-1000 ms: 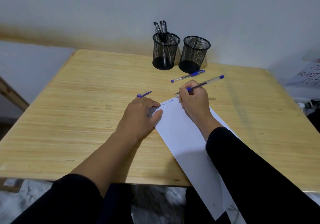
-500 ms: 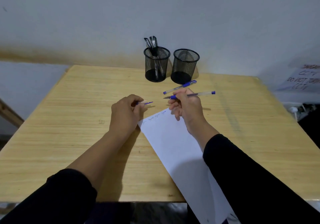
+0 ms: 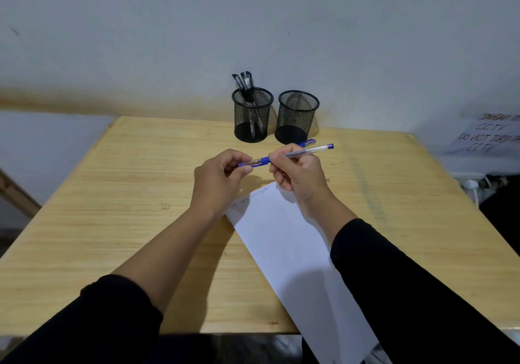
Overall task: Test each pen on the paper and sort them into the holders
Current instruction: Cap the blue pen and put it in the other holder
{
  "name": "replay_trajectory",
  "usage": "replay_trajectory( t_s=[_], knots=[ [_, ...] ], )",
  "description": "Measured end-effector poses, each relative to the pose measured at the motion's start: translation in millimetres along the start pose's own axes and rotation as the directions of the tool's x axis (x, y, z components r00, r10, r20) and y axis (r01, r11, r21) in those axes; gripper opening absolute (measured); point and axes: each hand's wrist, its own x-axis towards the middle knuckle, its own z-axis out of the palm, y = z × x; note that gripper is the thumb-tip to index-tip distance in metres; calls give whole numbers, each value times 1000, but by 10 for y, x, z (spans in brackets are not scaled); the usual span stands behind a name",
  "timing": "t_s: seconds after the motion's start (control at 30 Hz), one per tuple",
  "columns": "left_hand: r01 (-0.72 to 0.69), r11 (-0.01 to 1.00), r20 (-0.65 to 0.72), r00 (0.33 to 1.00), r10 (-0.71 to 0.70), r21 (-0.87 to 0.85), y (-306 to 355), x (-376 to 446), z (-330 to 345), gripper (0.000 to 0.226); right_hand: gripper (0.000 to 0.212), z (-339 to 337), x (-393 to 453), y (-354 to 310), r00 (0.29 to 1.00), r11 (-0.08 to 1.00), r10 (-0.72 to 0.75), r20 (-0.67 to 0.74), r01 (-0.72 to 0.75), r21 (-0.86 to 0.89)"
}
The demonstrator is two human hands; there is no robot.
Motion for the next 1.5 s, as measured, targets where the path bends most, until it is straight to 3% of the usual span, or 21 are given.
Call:
replay_trajectory(
  t_s=[0.33,0.5,0.67,0.73,0.83,1.0,1.17,1.33,1.5],
  knots=[
    [-23,999,-27,999,25,49,101,-70,0,10,18,25,-124,-40,998,999,-37,47,38,-8],
    [-48,994,26,999,45,97,121,-107,-37,9,14,13,-204,-19,999,999,-10,33,11,-47],
    [-53,981,11,999,52,185,164,30,-234,11,9,-174,-220,-180,998,992,42,-39,-37,124],
    [-60,974,9,998,59,219,180,93,-313,13,9,-282,-222,-274,997,997,70,-16,-69,14],
    [-111,962,28,994,108,248,280,189,-314,12,9,-339,-203,-387,992,948,96,79,-67,-311],
    [-227,963,32,974,224,143,596,329,-67,19,7,-373,-76,-583,984,873,83,160,6,-488],
    [-159,984,-116,982,149,-78,800,580,296,42,8,-521,222,-756,998,802,-66,20,65,-594],
    [-4,997,-107,994,-4,-80,646,794,792,55,5,-703,677,-922,964,831,-211,-159,92,-549],
    [40,995,-156,986,-54,-90,454,957,1181,68,5,-774,1165,-1027,919,845,-331,-212,190,-499]
  ],
)
